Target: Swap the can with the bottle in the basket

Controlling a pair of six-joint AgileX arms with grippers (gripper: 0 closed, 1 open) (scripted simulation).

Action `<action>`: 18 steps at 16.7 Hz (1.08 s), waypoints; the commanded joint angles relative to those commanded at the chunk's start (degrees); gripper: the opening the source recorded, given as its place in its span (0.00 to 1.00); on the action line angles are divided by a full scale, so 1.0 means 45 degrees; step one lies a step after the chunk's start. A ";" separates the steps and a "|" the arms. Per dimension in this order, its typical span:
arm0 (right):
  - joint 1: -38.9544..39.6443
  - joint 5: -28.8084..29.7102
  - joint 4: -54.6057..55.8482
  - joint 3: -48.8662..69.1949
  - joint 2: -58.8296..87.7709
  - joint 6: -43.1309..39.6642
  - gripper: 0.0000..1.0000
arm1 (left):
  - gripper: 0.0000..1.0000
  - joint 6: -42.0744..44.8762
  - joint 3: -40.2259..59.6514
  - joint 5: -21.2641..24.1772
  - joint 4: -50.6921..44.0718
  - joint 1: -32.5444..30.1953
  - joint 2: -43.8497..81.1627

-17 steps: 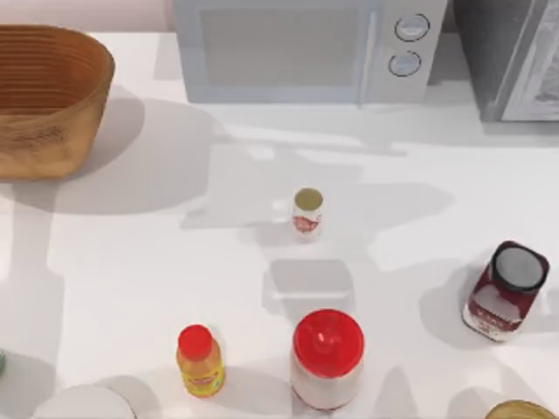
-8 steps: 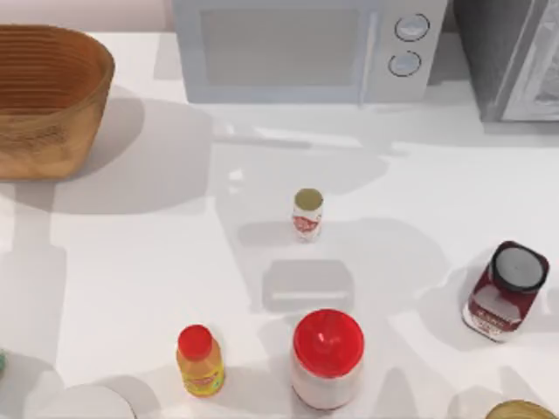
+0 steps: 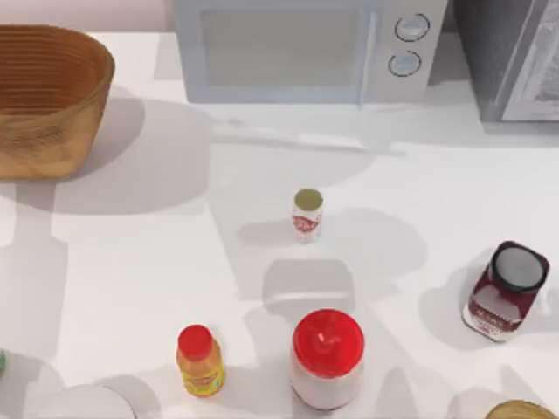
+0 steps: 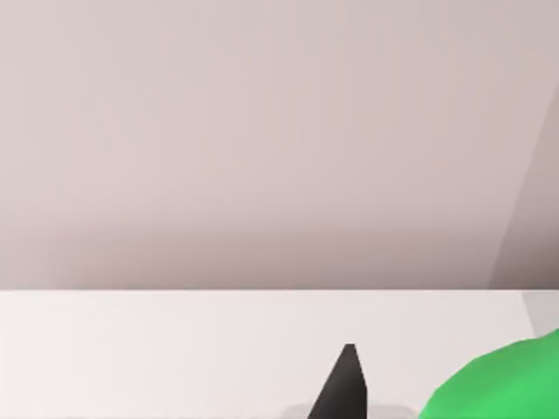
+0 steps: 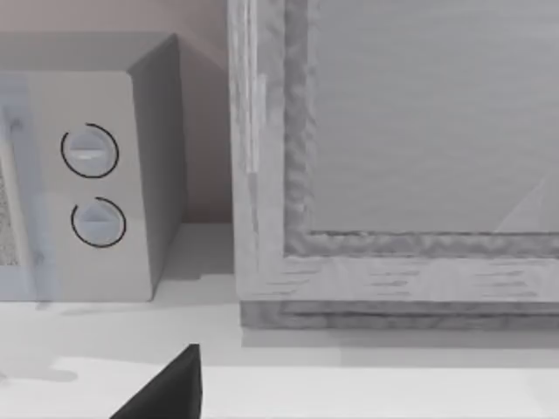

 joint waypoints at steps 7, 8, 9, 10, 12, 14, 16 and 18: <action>0.0000 0.0000 0.0000 0.0000 0.0000 0.0000 1.00 | 0.60 0.0000 0.0000 0.0000 0.0000 0.0000 0.0000; 0.0000 0.0000 0.0000 0.0000 0.0000 0.0000 1.00 | 0.68 0.0000 0.0000 0.0000 0.0000 0.0000 0.0000; 0.0000 0.0000 0.0000 0.0000 0.0000 0.0000 1.00 | 0.75 0.0000 0.0000 0.0000 0.0000 0.0000 0.0000; 0.0000 0.0000 0.0000 0.0000 0.0000 0.0000 1.00 | 0.83 0.0000 0.0000 0.0000 0.0000 0.0000 0.0000; 0.0000 0.0000 0.0000 0.0000 0.0000 0.0000 1.00 | 0.98 0.0000 0.0000 0.0000 0.0000 0.0000 0.0000; 0.0000 0.0000 0.0000 0.0000 0.0000 0.0000 1.00 | 1.00 0.0000 0.0000 0.0000 0.0000 0.0000 0.0000; 0.0000 0.0000 0.0000 0.0000 0.0000 0.0000 1.00 | 1.00 0.0000 0.0000 0.0000 0.0000 0.0000 0.0000; 0.0000 0.0000 0.0000 0.0000 0.0000 0.0000 1.00 | 1.00 0.0000 0.0000 0.0000 0.0000 0.0000 0.0000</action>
